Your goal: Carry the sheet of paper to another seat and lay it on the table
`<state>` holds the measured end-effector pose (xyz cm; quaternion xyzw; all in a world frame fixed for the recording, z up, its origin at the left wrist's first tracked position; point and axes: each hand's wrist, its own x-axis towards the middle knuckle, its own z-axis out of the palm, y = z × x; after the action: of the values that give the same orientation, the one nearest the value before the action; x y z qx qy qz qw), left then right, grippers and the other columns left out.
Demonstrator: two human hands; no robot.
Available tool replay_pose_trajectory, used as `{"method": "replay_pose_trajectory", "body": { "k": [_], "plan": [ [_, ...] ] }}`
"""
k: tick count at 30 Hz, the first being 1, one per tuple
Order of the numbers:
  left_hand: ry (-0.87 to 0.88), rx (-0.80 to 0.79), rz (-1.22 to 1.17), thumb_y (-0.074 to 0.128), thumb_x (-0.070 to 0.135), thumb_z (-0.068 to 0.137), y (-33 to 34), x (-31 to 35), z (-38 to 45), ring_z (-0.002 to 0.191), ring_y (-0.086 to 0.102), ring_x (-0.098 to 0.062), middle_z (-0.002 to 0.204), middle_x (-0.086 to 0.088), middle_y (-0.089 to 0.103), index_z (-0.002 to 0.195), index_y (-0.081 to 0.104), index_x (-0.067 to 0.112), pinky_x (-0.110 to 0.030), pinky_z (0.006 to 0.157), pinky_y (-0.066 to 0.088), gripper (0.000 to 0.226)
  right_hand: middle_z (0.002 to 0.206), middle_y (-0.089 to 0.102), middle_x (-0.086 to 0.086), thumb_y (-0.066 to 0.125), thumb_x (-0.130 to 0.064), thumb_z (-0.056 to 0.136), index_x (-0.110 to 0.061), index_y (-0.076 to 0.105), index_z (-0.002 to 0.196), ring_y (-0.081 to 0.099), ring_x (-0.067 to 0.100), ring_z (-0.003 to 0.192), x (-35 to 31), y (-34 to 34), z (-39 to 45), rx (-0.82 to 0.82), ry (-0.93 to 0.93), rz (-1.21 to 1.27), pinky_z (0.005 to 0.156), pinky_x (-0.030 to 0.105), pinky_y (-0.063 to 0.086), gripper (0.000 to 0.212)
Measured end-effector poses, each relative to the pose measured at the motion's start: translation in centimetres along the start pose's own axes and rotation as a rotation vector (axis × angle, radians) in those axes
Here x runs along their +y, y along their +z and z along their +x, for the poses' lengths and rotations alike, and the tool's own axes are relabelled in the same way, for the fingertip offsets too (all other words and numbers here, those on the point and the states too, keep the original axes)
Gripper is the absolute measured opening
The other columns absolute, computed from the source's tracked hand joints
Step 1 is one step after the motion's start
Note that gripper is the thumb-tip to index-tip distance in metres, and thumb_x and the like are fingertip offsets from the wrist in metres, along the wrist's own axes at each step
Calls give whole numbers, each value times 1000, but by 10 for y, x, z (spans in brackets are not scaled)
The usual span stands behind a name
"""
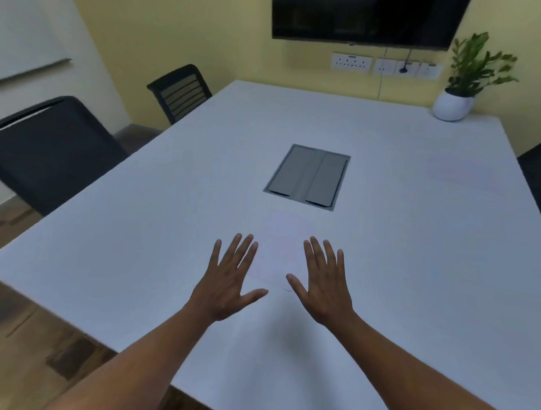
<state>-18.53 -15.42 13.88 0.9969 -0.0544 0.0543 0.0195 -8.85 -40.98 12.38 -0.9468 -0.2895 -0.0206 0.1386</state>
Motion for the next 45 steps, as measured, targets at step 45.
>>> {"method": "replay_pose_trajectory", "body": {
  "k": [45],
  "plan": [
    [435, -288, -285, 43, 75, 105, 219, -169, 142, 170, 2, -25, 183, -4, 7, 174, 18, 20, -58, 135, 11, 91, 180, 9, 18, 42, -45, 114, -6, 17, 170, 6, 38, 167, 93, 185, 220, -205, 392, 94, 136, 48, 7, 73]
  ]
}}
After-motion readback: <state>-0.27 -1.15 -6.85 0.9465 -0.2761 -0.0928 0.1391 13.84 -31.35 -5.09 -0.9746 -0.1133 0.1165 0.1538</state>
